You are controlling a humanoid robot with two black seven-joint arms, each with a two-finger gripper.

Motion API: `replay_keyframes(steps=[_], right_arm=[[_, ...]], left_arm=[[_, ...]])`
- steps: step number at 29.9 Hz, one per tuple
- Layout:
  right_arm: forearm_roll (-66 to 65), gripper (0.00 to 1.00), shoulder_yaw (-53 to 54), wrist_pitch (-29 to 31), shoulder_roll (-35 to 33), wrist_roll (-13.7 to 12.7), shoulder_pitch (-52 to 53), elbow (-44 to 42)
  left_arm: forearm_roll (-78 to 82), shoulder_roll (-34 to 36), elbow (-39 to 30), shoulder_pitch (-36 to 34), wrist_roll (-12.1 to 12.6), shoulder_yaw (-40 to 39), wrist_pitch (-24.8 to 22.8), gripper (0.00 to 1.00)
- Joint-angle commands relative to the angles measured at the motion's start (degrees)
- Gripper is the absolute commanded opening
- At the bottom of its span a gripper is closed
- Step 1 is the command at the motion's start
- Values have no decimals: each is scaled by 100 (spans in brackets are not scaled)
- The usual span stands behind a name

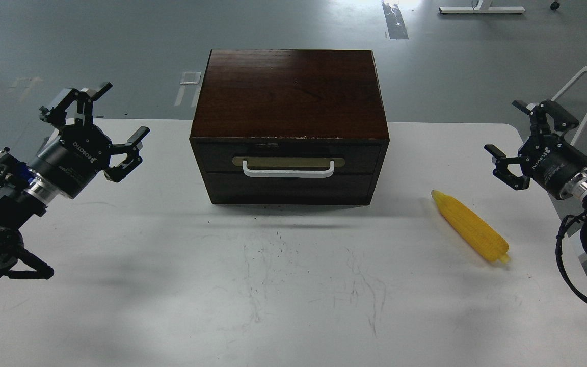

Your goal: Put corn in drawer with both arms

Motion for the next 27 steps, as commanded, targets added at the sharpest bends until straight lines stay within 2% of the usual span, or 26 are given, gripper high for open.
replay_keyframes(steps=[1,14,21,23,27], right_arm=[[0,100,1,0,1,0,-19,5],[-9,100,9,0,1,0,-19,5],[-26,100,18,0,1,0,8,-4],[-44,100,18,0,-8,0,-1,-13],[-53,100,18,0,-26,0,-10,-21]], left_arm=[[12,-2,0,57,0,-24,0,99],[56,6,9,92,0,46,0,99],[882,182,18,5,0,-68,0,99],[1066,366,9,-153,0,-147,0,99],[2389,700,-131,-995,0,-147,0,99]])
